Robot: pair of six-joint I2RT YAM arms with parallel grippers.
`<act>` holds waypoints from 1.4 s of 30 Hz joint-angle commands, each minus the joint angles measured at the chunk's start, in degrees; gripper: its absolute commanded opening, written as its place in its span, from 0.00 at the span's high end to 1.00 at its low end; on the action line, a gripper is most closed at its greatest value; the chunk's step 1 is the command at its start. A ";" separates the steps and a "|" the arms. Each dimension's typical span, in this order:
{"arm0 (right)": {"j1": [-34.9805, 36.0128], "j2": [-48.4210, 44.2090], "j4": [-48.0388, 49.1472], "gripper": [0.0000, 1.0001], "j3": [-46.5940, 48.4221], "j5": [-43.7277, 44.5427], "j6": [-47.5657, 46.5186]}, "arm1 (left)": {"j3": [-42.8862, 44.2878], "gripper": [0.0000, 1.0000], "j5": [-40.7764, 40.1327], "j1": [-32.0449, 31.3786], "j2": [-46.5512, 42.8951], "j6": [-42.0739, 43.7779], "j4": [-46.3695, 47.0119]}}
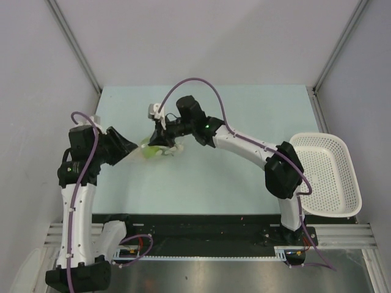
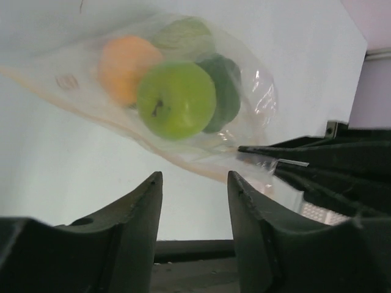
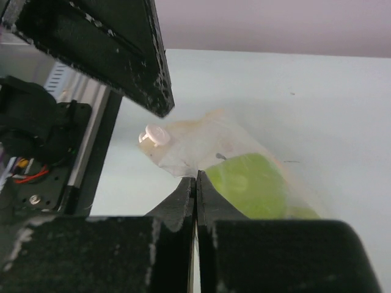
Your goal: Open the zip-top bag and remove the fake food
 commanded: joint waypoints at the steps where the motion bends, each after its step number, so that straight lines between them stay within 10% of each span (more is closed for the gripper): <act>1: -2.74 0.60 -9.07 1.00 4.56 -14.82 2.56 | 1.64 0.46 1.47 -1.05 -3.39 10.87 5.56; 12: -4.94 2.44 -16.46 1.00 7.02 -23.72 4.67 | 0.22 0.43 6.31 -18.96 -7.00 39.48 5.85; 21: -6.52 3.49 -15.23 1.00 9.12 -25.65 9.24 | -4.69 0.40 1.55 -21.00 -14.12 54.89 7.95; 35: -6.18 4.28 -11.18 1.00 9.39 -27.50 13.81 | -6.02 0.47 8.67 -21.97 -8.41 56.24 14.10; 42: -5.56 4.90 -9.25 1.00 9.48 -28.02 15.22 | -6.63 0.67 8.94 -22.76 -6.91 55.88 16.39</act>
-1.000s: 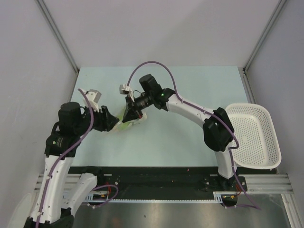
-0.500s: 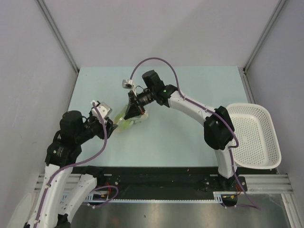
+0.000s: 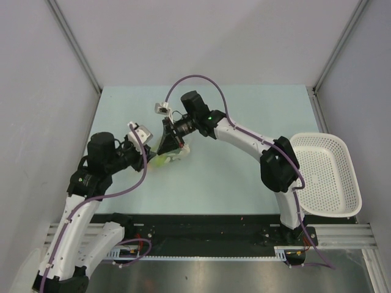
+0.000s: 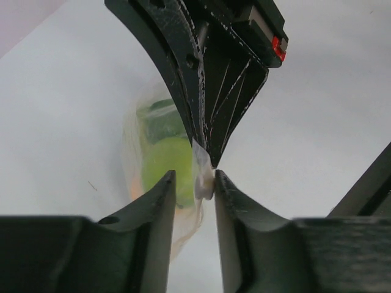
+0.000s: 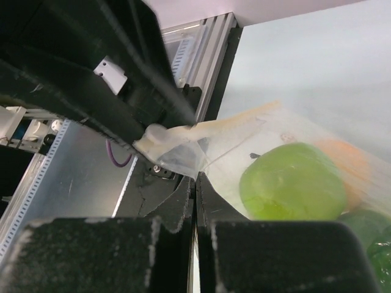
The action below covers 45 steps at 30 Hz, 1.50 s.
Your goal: Open the zip-top bag and remove the fake food
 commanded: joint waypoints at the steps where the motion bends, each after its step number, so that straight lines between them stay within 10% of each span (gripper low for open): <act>1: 0.85 0.55 3.25 1.00 3.14 -2.34 1.76 | -0.53 0.71 1.94 -0.92 0.25 1.00 3.23; 6: 0.85 0.46 2.91 1.00 3.05 -1.12 1.41 | -0.54 1.00 2.47 -0.93 -0.01 1.79 2.53; 11: 1.37 -0.94 -3.76 0.71 3.23 5.03 -6.57 | 0.87 1.00 4.05 -1.01 -0.01 1.44 1.56; 17: 3.04 -0.15 -6.15 0.63 4.46 5.04 -9.92 | 0.96 1.00 4.49 -1.01 -0.10 1.17 1.21; 21: 4.18 0.11 -5.80 0.73 5.24 5.49 -9.76 | 0.52 1.00 4.40 -1.10 -0.01 1.17 1.30; 23: 4.27 0.99 -5.80 1.00 6.73 4.16 -9.06 | 0.35 1.00 3.62 -1.19 -0.10 0.65 1.56; 45: -5.82 -8.59 46.31 1.00 -14.18 3.28 28.65 | -3.79 1.00 -3.67 -1.19 -3.00 -7.34 -1.42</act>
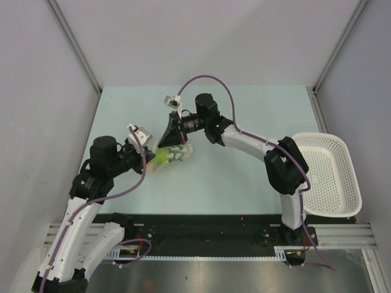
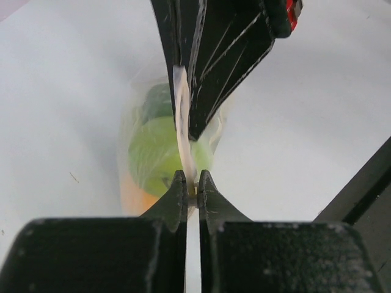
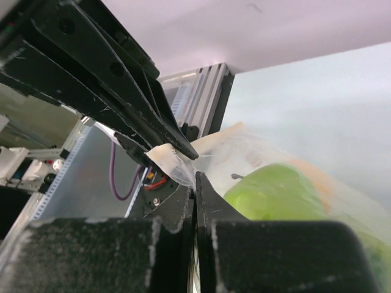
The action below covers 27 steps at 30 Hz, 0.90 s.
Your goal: Open the zip-top bag and remove the fake food
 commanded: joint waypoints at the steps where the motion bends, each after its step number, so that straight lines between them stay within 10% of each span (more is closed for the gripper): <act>1: -4.61 -3.80 14.58 1.00 0.03 2.08 9.13 | 0.04 1.00 -3.15 -0.07 -1.71 -4.03 -4.18; 27: -12.96 16.23 24.96 1.00 13.03 17.46 21.97 | 15.25 1.00 -10.20 0.01 4.18 -29.61 -29.93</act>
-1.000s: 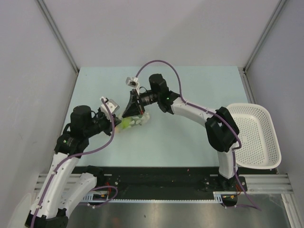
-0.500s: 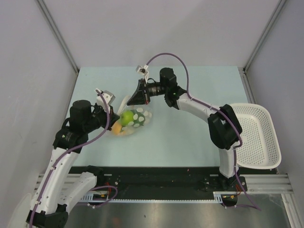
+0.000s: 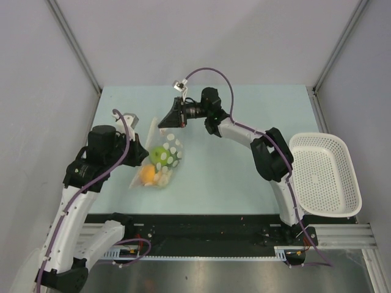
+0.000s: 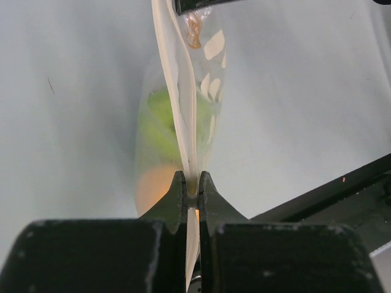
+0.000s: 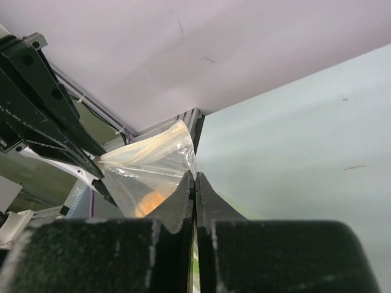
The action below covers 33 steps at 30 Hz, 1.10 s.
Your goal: Open the zip-top bag and remove the fake food
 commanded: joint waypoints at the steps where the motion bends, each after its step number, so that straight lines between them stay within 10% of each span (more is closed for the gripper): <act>1: -6.25 4.06 5.37 1.00 4.25 14.23 -0.13 | 2.48 1.00 1.96 -0.05 -2.94 -7.38 -17.24; 14: -5.29 6.45 10.11 0.98 5.23 3.62 2.42 | 4.50 1.00 1.88 -0.05 -3.30 -2.91 -8.30; 18: -5.11 0.47 9.59 0.58 -2.24 0.43 0.40 | 6.17 1.00 3.71 -0.14 -0.93 1.92 -3.73; 22: -4.85 -4.10 7.22 0.41 -4.45 -3.77 -3.81 | 6.70 1.00 5.56 -0.14 -0.23 5.61 -2.39; 24: -3.62 -5.60 6.43 0.10 -5.23 -4.84 -9.08 | 7.05 1.00 7.67 0.04 0.39 6.58 -2.56; 33: -4.14 -8.50 12.32 0.00 -12.18 -8.09 -11.46 | 7.93 1.00 6.62 -0.05 2.41 5.54 -4.67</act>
